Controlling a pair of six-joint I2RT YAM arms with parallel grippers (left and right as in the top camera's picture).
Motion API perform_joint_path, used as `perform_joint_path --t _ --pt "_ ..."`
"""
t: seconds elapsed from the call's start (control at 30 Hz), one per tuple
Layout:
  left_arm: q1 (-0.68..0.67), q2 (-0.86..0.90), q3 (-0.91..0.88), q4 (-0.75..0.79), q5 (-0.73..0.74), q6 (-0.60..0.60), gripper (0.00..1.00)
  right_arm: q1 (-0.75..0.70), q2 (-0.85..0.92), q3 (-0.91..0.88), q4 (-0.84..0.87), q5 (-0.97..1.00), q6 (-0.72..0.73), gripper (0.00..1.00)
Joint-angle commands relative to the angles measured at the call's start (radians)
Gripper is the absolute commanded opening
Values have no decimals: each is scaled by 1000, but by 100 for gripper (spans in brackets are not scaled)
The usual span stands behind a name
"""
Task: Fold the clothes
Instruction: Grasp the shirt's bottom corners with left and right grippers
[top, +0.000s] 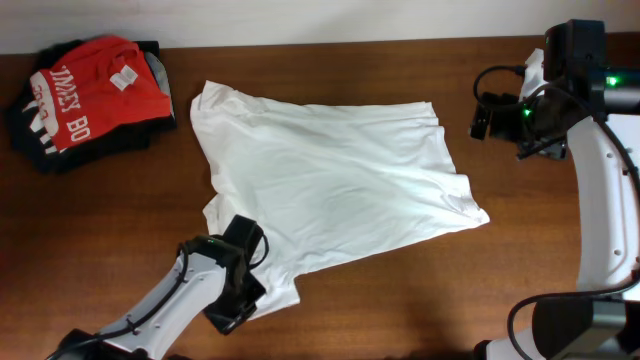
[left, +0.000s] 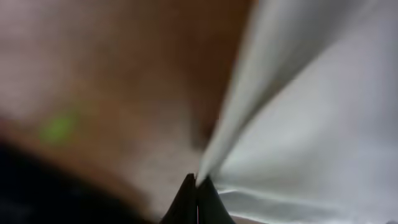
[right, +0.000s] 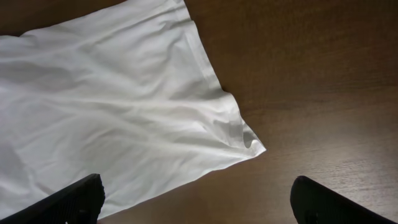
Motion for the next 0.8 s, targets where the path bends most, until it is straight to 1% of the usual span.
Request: perform_joint_path --t 0.0,0.07,0.13,0.23,0.3,0.33,0.43,0.5,0.6,0.77 --pt "-1 -10 136 -190 -135 31 1 -6 5 -3 3 15 9 99" --pt "22 -10 210 -290 -179 34 1 -5 6 -5 4 17 9 99" --pt "52 -10 230 -303 -174 86 1 -6 7 -17 1 17 10 99" --pt "64 -10 229 -320 -176 93 1 -6 7 -68 11 37 19 99" --pt "74 -10 229 -357 -195 95 1 -8 7 -172 44 177 134 99" --pt "87 -10 230 -370 -202 95 1 -8 7 -212 66 184 140 99" --pt "153 -10 230 -401 -228 96 1 -8 7 -359 174 183 141 99" --pt "208 -10 230 -421 -276 96 1 -8 7 -448 227 162 159 98" --pt "259 -10 230 -425 -292 99 1 -8 7 -531 263 108 172 99" --pt "316 -10 230 -402 -305 99 1 -6 7 -663 266 34 166 99"
